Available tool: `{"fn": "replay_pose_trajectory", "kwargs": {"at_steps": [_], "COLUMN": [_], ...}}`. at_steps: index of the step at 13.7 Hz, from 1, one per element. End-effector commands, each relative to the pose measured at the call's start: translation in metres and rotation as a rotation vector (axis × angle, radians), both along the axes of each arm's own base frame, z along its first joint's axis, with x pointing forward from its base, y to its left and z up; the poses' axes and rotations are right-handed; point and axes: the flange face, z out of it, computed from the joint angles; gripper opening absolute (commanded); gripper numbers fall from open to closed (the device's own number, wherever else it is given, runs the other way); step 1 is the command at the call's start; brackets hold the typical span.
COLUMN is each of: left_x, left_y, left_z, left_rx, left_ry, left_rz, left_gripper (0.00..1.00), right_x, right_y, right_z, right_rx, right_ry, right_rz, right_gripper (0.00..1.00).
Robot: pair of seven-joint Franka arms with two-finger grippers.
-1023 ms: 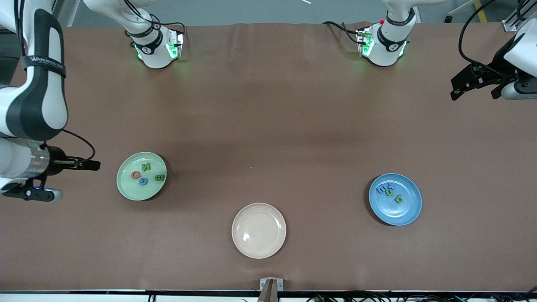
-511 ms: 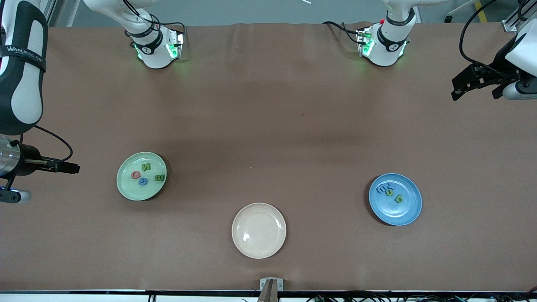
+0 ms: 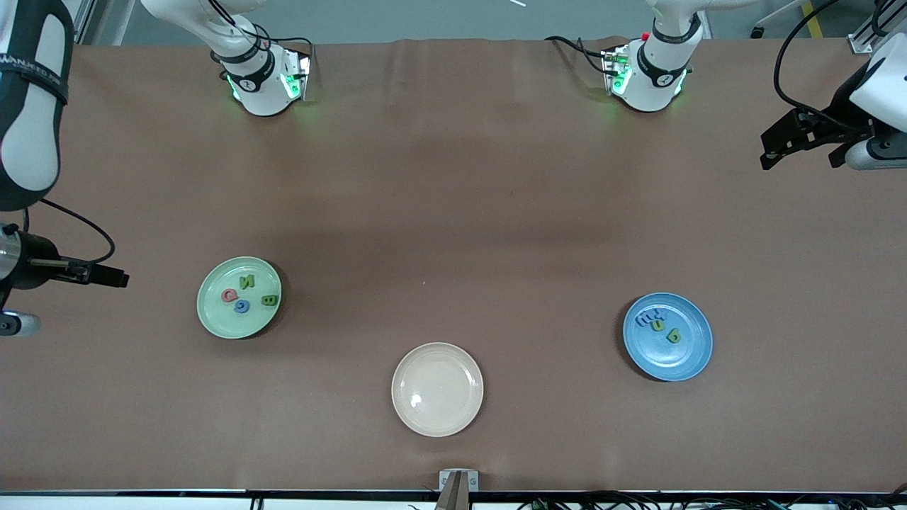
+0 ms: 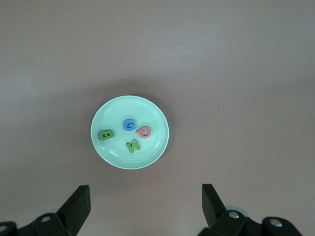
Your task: Sort upper and lower case letters into plates
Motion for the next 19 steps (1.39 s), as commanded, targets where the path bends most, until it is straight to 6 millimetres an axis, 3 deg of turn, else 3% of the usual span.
{"fn": "replay_pose_trajectory", "kwargs": {"at_steps": [1, 6, 10, 14, 19], "left_x": [-0.003, -0.004, -0.006, -0.005, -0.005], "left_y": [0.000, 0.000, -0.001, 0.001, 0.004], "left_z": [0.001, 0.003, 0.003, 0.003, 0.007], "left_rx": [0.008, 0.007, 0.008, 0.007, -0.008], "left_ry": [0.004, 0.003, 0.003, 0.001, -0.008], "left_rz": [-0.026, -0.028, -0.029, -0.024, -0.017], "left_gripper": [1.00, 1.00, 1.00, 1.00, 1.00], "right_x": [-0.021, -0.039, -0.052, -0.068, -0.090], "right_y": [-0.006, -0.032, -0.020, -0.024, -0.009], "right_z": [0.013, 0.032, 0.042, 0.052, 0.069], "right_rx": [0.040, 0.060, 0.079, 0.092, 0.065], "right_ry": [0.001, -0.016, -0.031, -0.039, -0.050], "right_rz": [0.032, 0.052, 0.071, 0.039, 0.069], "right_gripper": [1.00, 1.00, 1.00, 1.00, 1.00]}}
